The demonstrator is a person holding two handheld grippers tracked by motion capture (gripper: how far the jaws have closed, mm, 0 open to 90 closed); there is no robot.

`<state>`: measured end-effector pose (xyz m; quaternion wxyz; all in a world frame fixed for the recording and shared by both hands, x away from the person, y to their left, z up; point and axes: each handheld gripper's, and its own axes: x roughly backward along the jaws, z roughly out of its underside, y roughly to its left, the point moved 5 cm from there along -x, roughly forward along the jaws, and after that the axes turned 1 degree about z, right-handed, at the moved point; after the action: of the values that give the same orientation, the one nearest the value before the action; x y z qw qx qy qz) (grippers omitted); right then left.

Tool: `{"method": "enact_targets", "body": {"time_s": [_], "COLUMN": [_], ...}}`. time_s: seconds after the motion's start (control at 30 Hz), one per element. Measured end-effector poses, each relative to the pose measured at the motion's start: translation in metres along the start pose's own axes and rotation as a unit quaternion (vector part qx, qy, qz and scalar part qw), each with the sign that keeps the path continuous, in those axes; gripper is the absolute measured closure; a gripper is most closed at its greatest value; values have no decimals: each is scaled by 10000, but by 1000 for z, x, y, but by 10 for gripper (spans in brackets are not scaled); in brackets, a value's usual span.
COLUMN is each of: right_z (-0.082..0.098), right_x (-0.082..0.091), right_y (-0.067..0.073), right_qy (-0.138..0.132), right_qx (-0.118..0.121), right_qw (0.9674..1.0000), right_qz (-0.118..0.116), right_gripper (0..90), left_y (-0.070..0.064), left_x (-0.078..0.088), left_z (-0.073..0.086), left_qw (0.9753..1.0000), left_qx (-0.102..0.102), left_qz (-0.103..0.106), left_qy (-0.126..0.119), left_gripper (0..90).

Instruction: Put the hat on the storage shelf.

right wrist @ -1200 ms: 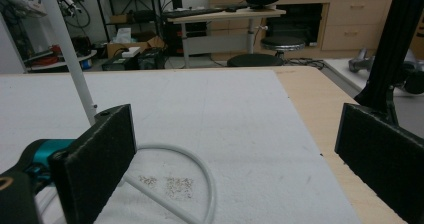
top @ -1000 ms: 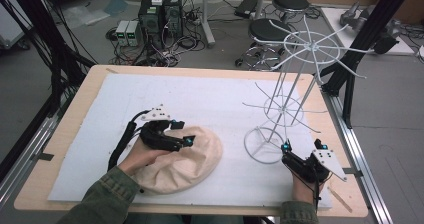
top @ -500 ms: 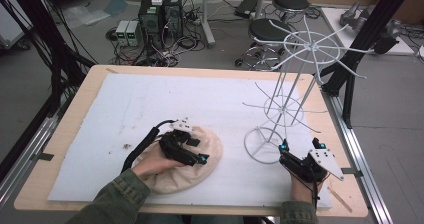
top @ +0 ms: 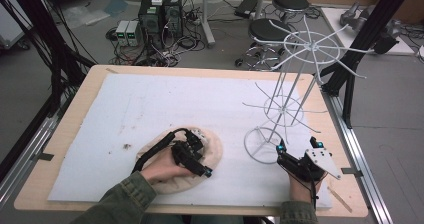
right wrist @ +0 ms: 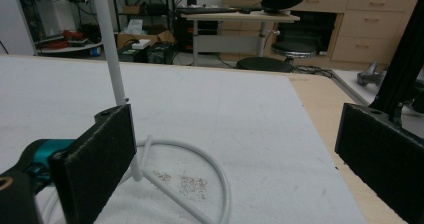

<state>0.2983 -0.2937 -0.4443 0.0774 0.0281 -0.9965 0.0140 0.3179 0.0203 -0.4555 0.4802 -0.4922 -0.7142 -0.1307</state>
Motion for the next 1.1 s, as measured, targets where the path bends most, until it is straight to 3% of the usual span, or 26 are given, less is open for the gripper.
{"method": "enact_targets", "body": {"time_s": [0.2, 0.37, 0.47, 0.53, 0.57, 0.7, 0.8, 0.9, 1.0, 1.1], "right_z": [-1, -2, -2, -2, -2, -3, -3, -3, -3, -4], "right_x": [0, 0, 0, 0, 0, 1, 2, 2, 2, 2], "right_y": [1, 0, 1, 1, 1, 0, 0, 1, 1, 2], "right_qy": [-36, -66, -76, -75, -87, -103, -121, -143, -142, -176], "right_qx": [9, 8, 23, 28, 33, 12, 14, 43, 25, 38], "right_qw": [10000, 10000, 10000, 10000, 10000, 9999, 9999, 9999, 9999, 9998], "right_qz": [-8, 5, -16, -22, -25, -11, -21, -37, -58, -97], "right_gripper": [20, 19, 19, 20, 20, 20, 19, 20, 20, 20], "left_y": [2, 5, 2, 2, 2, -1, -3, -5, -4, -2], "left_x": [-8, -7, -7, -6, -6, -4, 1, 15, 34, 52], "left_z": [-2, 0, 1, 1, 1, 0, -1, -2, -2, 2], "left_qw": [9997, 9995, 9997, 9996, 9995, 9992, 9983, 9951, 9885, 9820], "left_qx": [160, 237, 216, 141, 121, -206, -228, -271, -266, -317], "left_qz": [-179, -218, 26, 133, 185, 35, 191, 382, 618, 820], "left_qy": [57, -45, -112, -199, -230, -327, -500, -875, -1354, -1673], "left_gripper": [335, 438, 658, 704, 777, 813, 812, 811, 810, 806]}}
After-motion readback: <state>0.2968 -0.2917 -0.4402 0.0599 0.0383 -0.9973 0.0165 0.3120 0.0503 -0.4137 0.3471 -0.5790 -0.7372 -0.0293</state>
